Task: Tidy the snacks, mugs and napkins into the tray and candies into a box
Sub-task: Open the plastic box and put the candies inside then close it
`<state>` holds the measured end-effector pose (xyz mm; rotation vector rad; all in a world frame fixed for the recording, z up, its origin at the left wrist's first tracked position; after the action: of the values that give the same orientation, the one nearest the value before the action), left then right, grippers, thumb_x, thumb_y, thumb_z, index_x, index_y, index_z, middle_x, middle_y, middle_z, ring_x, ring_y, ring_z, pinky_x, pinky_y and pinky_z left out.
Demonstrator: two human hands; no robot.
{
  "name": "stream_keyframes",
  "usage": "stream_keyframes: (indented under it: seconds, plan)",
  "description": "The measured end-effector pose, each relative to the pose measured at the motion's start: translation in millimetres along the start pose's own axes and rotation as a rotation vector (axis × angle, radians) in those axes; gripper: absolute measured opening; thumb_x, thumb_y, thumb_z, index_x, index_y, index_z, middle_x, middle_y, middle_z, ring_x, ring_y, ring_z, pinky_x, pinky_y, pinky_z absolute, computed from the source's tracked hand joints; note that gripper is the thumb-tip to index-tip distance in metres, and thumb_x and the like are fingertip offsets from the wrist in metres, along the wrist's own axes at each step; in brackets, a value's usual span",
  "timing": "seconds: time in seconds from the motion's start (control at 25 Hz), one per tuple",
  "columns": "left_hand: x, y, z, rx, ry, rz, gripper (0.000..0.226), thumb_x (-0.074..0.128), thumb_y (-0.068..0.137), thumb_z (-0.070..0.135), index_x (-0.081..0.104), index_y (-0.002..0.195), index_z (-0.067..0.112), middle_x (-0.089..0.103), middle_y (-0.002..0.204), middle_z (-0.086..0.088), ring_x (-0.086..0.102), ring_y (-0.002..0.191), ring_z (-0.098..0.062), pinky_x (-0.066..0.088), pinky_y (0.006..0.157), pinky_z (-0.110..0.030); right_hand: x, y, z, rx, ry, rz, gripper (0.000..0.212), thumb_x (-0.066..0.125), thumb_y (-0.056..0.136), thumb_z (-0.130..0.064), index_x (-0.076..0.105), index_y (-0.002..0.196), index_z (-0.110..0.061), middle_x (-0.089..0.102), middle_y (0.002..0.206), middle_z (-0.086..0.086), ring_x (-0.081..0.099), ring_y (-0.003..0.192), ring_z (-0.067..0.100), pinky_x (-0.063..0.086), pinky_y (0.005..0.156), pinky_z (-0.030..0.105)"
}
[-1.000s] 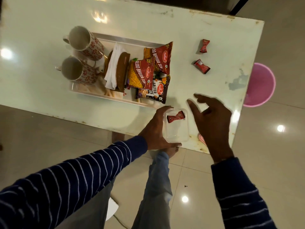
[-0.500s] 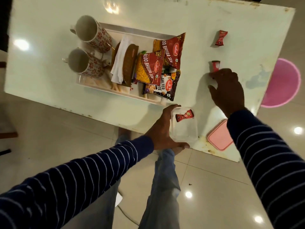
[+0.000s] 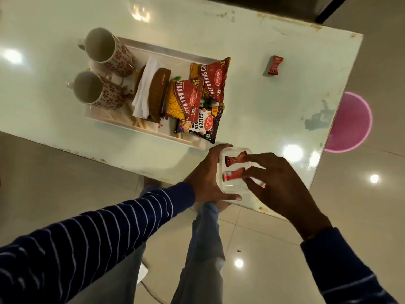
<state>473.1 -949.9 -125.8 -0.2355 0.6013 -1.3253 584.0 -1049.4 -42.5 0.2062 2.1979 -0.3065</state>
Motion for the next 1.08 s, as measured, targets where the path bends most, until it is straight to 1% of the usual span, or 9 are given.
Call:
stream_keyframes:
  seconds: [0.08,0.24,0.36,0.48,0.6,0.76,0.92,1.0,1.08]
  plan:
    - [-1,2,0,-0.003,-0.009,0.020,0.122,0.097,0.054,0.036,0.018,0.147,0.025,0.039,0.149,0.001,0.046,0.132,-0.014,0.050,0.104,-0.033,-22,22,17,0.050,0.083,0.108,0.013,0.070,0.087,-0.024,0.076,0.098,-0.019,0.069,0.124,0.005,0.064,0.108,0.025,0.052,0.091,0.041]
    - [3,3,1,0.011,0.004,0.027,0.121,0.097,0.054,0.035,0.021,0.147,0.019,0.040,0.147,-0.001,0.046,0.132,-0.014,0.049,0.105,-0.035,-65,89,81,0.193,0.098,0.366,0.024,0.068,0.091,-0.016,0.070,0.114,-0.010,0.064,0.126,0.013,0.060,0.116,0.030,0.049,0.097,0.047]
    - [10,1,-1,-0.012,-0.044,0.012,0.120,0.097,0.054,0.035,0.020,0.146,0.021,0.040,0.148,-0.003,0.046,0.133,-0.015,0.049,0.106,-0.038,-56,139,129,0.330,-0.032,0.146,0.051,0.064,0.093,-0.022,0.052,0.142,-0.018,0.042,0.152,0.013,0.039,0.140,0.034,0.039,0.109,0.050]
    - [14,-3,-6,-0.036,-0.104,-0.002,0.114,0.091,0.057,0.038,0.019,0.146,0.033,0.039,0.150,-0.002,0.044,0.135,-0.014,0.047,0.108,-0.036,-32,153,159,0.480,-0.185,-0.107,0.061,0.062,0.095,-0.034,0.037,0.151,-0.030,0.018,0.164,0.015,0.028,0.142,0.043,0.038,0.105,0.056]
    - [11,-3,-14,-0.035,-0.108,0.000,0.113,0.092,0.059,0.036,0.019,0.145,0.036,0.039,0.149,0.000,0.043,0.135,-0.012,0.045,0.109,-0.032,-20,139,154,0.459,-0.216,-0.012,0.048,0.060,0.096,-0.036,0.053,0.138,-0.013,0.044,0.144,0.019,0.042,0.129,0.041,0.045,0.097,0.054]
    - [7,-2,-22,-0.012,-0.049,-0.024,0.117,0.094,0.060,0.036,0.018,0.148,0.027,0.039,0.149,0.001,0.042,0.132,-0.005,0.038,0.104,-0.011,-12,86,137,0.510,-0.118,0.172,0.020,0.065,0.094,-0.019,0.070,0.103,-0.002,0.065,0.106,0.019,0.062,0.100,0.037,0.049,0.087,0.043]
    - [-4,1,-20,-0.001,-0.025,-0.003,0.118,0.095,0.058,0.038,0.018,0.146,0.030,0.040,0.148,0.003,0.044,0.128,-0.005,0.040,0.095,-0.003,-27,28,89,0.496,0.053,0.366,0.007,0.072,0.088,-0.006,0.077,0.090,-0.003,0.073,0.091,0.012,0.066,0.079,0.023,0.043,0.077,0.017]
    - [-10,3,-17,0.010,-0.026,0.003,0.115,0.095,0.058,0.038,0.016,0.143,0.041,0.039,0.144,0.010,0.046,0.125,-0.002,0.042,0.095,-0.005,-32,4,48,0.392,0.045,0.321,0.007,0.077,0.082,-0.002,0.077,0.089,-0.005,0.074,0.090,0.008,0.065,0.078,0.018,0.040,0.076,0.011]
    - [-15,3,-14,0.021,-0.021,-0.003,0.113,0.094,0.060,0.039,0.013,0.139,0.051,0.038,0.143,0.013,0.045,0.125,-0.002,0.043,0.097,-0.008,-25,-11,8,0.233,-0.010,0.188,0.013,0.082,0.075,0.002,0.078,0.086,-0.004,0.075,0.087,0.009,0.069,0.075,0.023,0.046,0.074,0.020]
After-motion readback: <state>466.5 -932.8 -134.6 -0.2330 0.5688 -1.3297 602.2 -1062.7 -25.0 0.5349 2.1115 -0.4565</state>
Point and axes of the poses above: each hand's wrist, its own y-axis towards the middle knuckle, its own x-axis out of the palm, z = x × y, the point moved 7 cm from there along y, towards the middle knuckle
